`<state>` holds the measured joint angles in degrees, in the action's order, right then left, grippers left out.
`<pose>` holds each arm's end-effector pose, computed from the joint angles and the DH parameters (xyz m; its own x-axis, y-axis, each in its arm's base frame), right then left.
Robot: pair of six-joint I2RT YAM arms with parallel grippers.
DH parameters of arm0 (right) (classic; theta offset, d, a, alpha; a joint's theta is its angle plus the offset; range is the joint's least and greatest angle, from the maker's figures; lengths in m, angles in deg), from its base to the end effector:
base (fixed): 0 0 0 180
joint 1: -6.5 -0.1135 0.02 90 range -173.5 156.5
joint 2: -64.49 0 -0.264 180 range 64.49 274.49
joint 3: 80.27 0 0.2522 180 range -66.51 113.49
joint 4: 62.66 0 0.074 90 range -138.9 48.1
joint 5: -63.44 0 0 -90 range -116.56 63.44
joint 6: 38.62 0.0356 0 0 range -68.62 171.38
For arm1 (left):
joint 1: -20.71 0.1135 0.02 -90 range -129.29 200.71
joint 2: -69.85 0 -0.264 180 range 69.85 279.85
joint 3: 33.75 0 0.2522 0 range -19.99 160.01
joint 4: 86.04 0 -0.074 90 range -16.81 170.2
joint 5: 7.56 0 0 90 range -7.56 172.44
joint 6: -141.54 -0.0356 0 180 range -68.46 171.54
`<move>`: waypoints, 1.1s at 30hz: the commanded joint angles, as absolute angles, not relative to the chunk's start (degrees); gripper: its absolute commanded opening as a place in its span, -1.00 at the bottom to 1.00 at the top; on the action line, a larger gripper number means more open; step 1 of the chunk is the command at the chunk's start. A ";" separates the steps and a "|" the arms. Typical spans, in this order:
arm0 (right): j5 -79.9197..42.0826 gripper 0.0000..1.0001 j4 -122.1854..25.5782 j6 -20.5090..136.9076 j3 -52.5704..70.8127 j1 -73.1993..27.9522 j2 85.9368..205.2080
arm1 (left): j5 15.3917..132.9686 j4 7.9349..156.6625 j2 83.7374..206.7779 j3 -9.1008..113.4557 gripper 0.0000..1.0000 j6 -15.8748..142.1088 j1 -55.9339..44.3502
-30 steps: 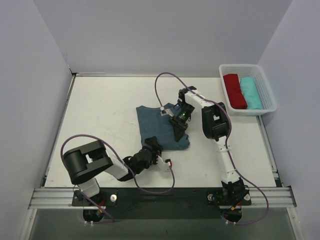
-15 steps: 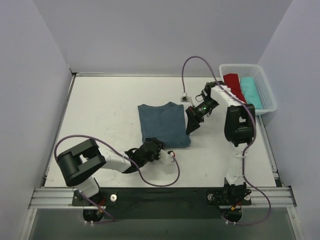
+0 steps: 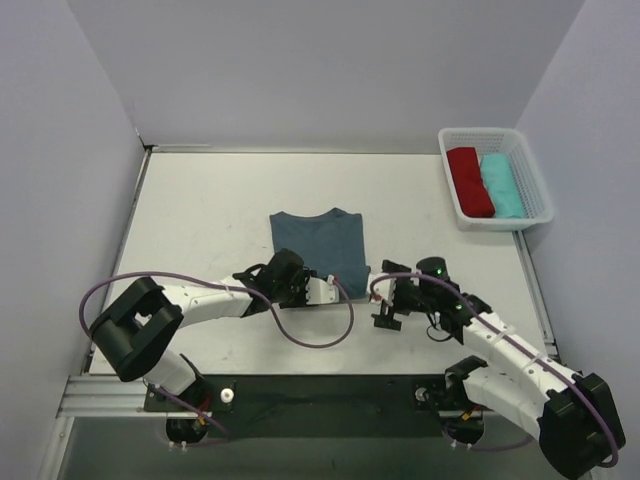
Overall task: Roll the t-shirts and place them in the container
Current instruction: Roll the T-shirt to the center of the board.
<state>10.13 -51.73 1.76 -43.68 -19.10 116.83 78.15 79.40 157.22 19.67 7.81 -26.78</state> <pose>0.1649 0.1026 0.2080 0.3684 -0.5008 -0.7832 -0.8448 0.1713 -0.5069 0.1937 -0.2153 0.1544 0.1655 0.8395 -0.5175 0.9053 0.0788 0.4175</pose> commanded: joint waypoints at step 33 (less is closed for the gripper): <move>4.46 0.27 -92.17 -16.90 -50.18 -30.68 145.01 | 53.36 58.14 154.85 28.35 -0.69 10.14 -20.08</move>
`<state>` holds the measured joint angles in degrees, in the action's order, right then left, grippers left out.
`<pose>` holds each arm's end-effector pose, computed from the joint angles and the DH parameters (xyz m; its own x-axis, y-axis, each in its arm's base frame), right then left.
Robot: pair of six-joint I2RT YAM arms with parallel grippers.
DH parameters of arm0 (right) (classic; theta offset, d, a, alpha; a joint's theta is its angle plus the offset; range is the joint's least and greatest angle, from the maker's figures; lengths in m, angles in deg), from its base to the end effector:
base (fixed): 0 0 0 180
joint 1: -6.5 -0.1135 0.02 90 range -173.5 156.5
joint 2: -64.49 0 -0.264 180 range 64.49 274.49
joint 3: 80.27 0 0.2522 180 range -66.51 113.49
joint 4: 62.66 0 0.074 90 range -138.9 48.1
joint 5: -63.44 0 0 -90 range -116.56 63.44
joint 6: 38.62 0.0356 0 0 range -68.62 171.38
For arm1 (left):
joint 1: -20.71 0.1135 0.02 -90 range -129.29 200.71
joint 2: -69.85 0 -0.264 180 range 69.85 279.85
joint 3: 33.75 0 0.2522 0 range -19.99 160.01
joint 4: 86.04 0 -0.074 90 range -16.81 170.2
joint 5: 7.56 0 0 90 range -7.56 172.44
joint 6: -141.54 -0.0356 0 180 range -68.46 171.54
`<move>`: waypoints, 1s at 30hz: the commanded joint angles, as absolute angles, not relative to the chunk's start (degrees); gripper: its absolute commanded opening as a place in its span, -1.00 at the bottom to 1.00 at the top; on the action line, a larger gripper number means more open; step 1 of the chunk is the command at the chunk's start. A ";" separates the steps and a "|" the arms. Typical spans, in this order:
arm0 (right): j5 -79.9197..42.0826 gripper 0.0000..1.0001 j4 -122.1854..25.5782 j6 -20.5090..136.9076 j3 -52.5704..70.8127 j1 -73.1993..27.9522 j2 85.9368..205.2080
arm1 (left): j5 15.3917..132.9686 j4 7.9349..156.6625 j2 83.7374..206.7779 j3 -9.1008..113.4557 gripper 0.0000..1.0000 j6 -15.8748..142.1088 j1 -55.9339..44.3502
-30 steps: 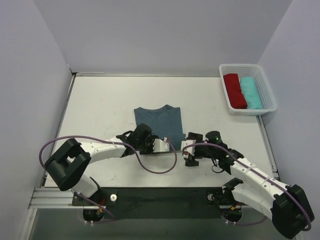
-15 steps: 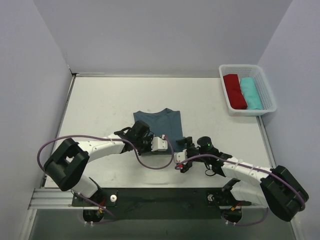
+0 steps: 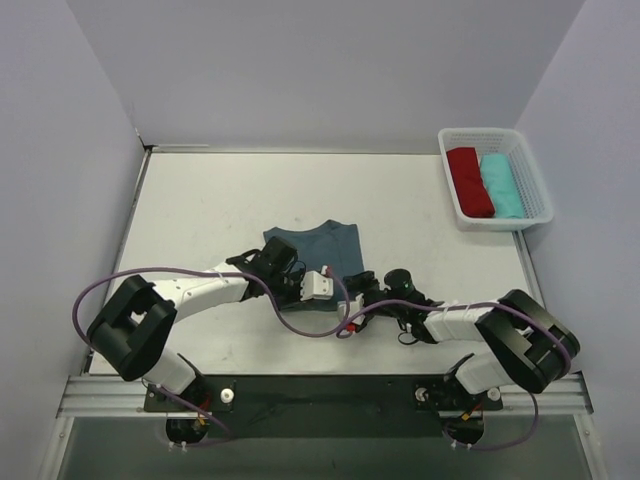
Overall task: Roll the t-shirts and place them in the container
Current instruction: Roll the T-shirt to the center of the board.
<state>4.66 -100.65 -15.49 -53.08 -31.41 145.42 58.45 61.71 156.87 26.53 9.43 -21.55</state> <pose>0.1686 0.1547 0.1425 0.7610 -0.4041 -0.5075 -0.5580 -0.0087 -0.8298 0.2022 -0.2033 0.1724 0.0454 0.7865 -0.6159 0.9962 0.0106 0.0869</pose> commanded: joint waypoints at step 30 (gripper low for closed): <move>24.23 -0.85 -15.07 -5.23 -12.30 -20.84 150.00 | 34.55 32.57 164.68 45.39 -1.00 11.03 -11.11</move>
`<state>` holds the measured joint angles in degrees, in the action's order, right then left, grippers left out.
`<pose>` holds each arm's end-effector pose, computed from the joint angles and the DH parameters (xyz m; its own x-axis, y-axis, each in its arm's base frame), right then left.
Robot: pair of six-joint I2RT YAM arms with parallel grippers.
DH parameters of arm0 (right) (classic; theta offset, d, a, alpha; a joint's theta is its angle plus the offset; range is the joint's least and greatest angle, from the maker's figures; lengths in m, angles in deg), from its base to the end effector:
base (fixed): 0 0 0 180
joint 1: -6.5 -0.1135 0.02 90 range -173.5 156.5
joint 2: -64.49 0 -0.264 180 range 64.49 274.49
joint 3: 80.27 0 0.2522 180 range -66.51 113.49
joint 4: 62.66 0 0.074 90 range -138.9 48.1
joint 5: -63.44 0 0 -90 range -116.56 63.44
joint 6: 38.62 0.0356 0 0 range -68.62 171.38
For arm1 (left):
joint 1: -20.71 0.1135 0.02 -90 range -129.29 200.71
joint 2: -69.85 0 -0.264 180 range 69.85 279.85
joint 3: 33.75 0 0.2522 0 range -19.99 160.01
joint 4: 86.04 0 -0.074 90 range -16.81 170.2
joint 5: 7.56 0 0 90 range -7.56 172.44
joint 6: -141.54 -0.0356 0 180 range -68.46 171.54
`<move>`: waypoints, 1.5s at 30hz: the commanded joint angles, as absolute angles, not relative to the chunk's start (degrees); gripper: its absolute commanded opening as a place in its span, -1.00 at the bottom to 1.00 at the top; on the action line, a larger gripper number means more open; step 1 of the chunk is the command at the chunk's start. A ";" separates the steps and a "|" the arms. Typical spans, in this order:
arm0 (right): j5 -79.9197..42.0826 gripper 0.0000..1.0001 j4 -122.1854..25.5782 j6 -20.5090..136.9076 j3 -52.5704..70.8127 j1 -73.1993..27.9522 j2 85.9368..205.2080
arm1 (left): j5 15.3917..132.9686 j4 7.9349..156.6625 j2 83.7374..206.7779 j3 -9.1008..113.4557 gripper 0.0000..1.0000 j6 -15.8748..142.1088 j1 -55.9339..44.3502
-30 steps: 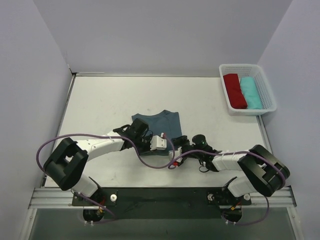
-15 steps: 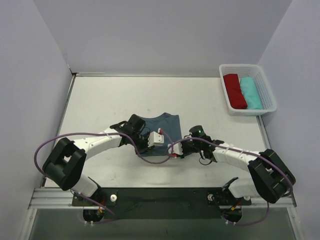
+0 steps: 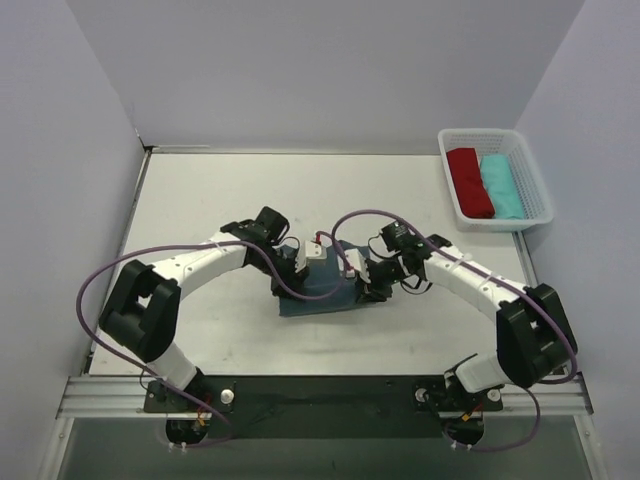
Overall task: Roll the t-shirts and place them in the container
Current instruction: Roll the T-shirt to the center of the board.
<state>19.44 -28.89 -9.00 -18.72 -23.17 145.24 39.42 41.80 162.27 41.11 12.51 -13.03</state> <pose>0.2264 0.1585 0.2123 0.2833 -0.5336 -0.7969 -0.9590 -0.1512 -0.2397 0.2412 -0.1903 0.2073 -0.2264 0.7049 -0.6723 0.9594 0.0422 -0.2789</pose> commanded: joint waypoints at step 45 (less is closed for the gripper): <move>23.54 -0.82 37.06 -5.22 40.09 -15.21 207.22 | 38.75 8.66 187.81 71.94 -0.09 -2.16 7.16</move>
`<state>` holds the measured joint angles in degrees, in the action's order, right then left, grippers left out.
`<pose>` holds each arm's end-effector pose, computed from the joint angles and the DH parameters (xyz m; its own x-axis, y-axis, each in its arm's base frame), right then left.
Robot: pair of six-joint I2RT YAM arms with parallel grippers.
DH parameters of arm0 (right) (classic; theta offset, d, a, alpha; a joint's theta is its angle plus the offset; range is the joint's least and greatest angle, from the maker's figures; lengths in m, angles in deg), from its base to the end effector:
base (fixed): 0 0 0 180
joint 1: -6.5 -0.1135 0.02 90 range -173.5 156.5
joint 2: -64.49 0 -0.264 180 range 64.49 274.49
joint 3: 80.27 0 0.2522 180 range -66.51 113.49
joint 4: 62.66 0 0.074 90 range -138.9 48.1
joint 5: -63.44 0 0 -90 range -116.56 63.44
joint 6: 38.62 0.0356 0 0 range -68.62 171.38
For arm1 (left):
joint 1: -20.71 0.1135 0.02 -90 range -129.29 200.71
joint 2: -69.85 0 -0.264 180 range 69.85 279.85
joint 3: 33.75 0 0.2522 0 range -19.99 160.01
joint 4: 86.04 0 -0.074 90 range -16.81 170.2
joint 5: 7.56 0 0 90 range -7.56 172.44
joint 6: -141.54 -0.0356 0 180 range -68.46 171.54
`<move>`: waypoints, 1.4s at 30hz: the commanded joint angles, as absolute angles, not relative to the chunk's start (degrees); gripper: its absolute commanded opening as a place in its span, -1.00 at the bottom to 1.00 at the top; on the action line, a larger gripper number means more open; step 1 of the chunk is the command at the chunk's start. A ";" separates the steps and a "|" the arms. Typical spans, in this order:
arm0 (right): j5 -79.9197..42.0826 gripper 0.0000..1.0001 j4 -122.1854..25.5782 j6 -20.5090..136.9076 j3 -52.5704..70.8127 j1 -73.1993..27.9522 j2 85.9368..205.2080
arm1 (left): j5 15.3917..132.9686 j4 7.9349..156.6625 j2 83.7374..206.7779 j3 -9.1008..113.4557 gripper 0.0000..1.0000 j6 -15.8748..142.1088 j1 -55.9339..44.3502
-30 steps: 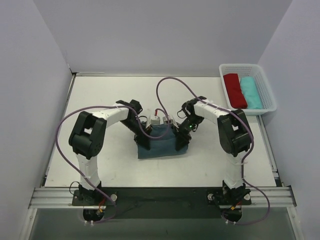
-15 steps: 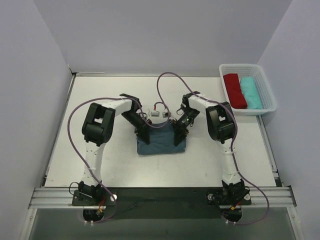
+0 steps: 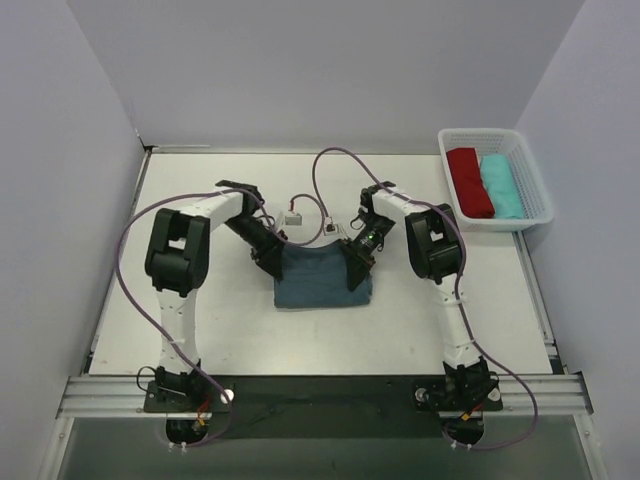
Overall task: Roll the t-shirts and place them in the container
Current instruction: Roll the T-shirt to the center of the board.
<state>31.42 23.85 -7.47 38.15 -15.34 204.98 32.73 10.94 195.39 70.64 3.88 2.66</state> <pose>0.3859 0.1872 0.0987 -0.5009 -0.6896 -0.5230 -0.7253 0.0048 0.6884 0.3576 -0.1451 0.1433 -0.6040 0.6996 -0.3818 0.6968 0.2310 -0.6791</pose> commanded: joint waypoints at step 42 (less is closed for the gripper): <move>18.79 -0.80 38.46 4.36 47.39 -17.31 214.26 | 98.08 116.39 147.63 -6.37 0.81 -9.19 -40.99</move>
